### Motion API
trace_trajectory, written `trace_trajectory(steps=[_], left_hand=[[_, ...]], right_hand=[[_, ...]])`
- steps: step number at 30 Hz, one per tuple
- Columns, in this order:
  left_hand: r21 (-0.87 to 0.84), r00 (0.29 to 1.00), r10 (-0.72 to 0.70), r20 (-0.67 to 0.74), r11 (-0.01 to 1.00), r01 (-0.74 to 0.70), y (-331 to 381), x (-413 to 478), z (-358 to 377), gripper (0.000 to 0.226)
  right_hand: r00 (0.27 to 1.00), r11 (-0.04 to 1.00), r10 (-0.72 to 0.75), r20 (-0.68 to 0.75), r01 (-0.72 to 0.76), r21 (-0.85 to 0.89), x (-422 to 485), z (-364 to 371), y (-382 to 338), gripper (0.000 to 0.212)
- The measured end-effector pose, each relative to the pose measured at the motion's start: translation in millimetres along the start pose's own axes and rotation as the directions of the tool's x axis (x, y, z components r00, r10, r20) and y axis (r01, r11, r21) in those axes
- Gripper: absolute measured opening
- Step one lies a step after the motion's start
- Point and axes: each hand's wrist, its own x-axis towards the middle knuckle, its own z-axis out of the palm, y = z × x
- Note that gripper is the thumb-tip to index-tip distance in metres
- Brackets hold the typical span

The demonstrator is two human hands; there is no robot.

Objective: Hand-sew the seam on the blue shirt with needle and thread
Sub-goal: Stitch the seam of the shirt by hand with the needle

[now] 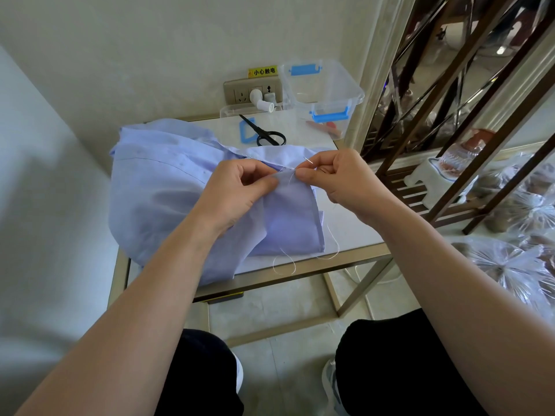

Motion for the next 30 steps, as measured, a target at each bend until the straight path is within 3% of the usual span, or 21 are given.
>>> trace_trajectory(steps=[5, 9, 16, 21, 25, 30], left_hand=[[0.061, 1.0, 0.017, -0.026, 0.998, -0.015, 0, 0, 13, 0.013], [0.01, 0.997, 0.059, -0.041, 0.998, -0.059, 0, 1, 12, 0.01], [-0.083, 0.998, -0.005, -0.062, 0.997, -0.001, -2, 2, 12, 0.007], [-0.133, 0.997, -0.035, -0.068, 0.991, 0.026, -1, 0, 11, 0.005], [-0.14, 0.996, -0.028, -0.082, 0.99, 0.016, -1, 0, 11, 0.005], [-0.18, 0.998, -0.039, -0.058, 0.983, 0.028, -2, 2, 11, 0.006]], right_hand=[[1.0, 1.0, 0.003, 0.003, -0.003, 0.0, -1, 1, -1, 0.008], [1.0, 0.998, 0.015, 0.009, -0.015, 0.06, -3, 0, -2, 0.008], [0.998, 0.999, 0.044, 0.043, -0.045, 0.018, 0, 0, 3, 0.008], [0.999, 0.999, -0.033, -0.012, 0.034, 0.042, 0, -3, 3, 0.016], [0.988, 0.985, -0.142, 0.056, 0.146, -0.088, -2, -5, 4, 0.017], [0.983, 0.972, -0.173, 0.067, 0.181, -0.151, -4, -8, 5, 0.025]])
